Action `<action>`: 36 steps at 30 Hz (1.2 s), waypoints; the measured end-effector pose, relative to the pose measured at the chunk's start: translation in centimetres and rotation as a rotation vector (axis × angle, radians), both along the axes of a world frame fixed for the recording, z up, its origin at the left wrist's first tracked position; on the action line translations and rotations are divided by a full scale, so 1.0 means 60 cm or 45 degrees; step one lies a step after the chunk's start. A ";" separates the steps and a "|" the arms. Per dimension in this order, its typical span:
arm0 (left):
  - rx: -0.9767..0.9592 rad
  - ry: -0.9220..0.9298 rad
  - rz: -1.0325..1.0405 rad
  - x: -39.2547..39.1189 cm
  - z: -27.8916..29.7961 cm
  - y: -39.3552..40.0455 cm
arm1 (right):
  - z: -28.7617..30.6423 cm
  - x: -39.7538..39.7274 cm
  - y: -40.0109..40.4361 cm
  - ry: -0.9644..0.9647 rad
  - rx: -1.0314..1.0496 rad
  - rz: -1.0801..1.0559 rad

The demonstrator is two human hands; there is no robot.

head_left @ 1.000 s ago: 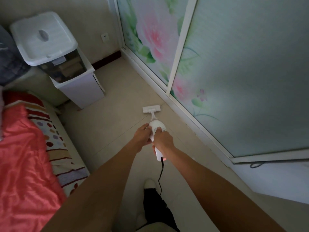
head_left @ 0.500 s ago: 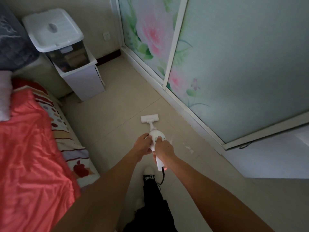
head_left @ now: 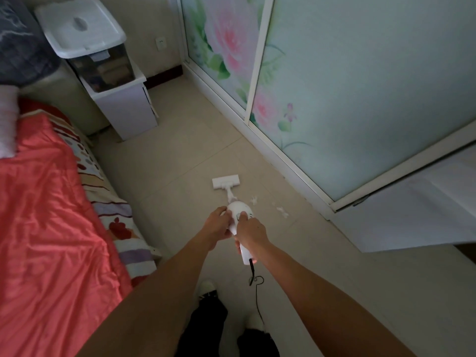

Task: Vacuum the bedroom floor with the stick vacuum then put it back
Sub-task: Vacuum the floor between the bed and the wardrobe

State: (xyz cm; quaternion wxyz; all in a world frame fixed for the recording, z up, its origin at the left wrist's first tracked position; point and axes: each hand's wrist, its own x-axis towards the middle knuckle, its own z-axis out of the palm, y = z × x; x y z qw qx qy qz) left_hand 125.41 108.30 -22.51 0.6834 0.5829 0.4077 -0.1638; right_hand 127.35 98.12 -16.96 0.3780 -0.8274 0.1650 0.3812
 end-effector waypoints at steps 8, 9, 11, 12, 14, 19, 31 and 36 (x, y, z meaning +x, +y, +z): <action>0.032 0.041 0.007 -0.069 0.009 -0.152 | 0.015 -0.064 -0.166 -0.021 0.112 0.192; 0.036 0.053 -0.003 -0.077 0.006 -0.165 | 0.016 -0.071 -0.184 -0.024 0.123 0.208; 0.056 0.056 -0.051 -0.096 0.004 -0.205 | 0.017 -0.088 -0.230 -0.030 0.116 0.260; 0.066 0.059 -0.078 -0.107 0.007 -0.226 | 0.020 -0.097 -0.251 -0.039 0.113 0.285; 0.077 0.074 -0.103 -0.122 0.011 -0.256 | 0.025 -0.111 -0.282 -0.046 0.106 0.332; 0.061 0.092 -0.138 -0.159 0.020 -0.331 | 0.037 -0.148 -0.357 -0.051 0.106 0.359; 0.054 0.096 -0.227 -0.221 0.033 -0.440 | 0.042 -0.223 -0.463 -0.071 0.124 0.229; 0.048 0.093 -0.237 -0.265 0.035 -0.459 | 0.046 -0.265 -0.485 -0.079 0.124 0.236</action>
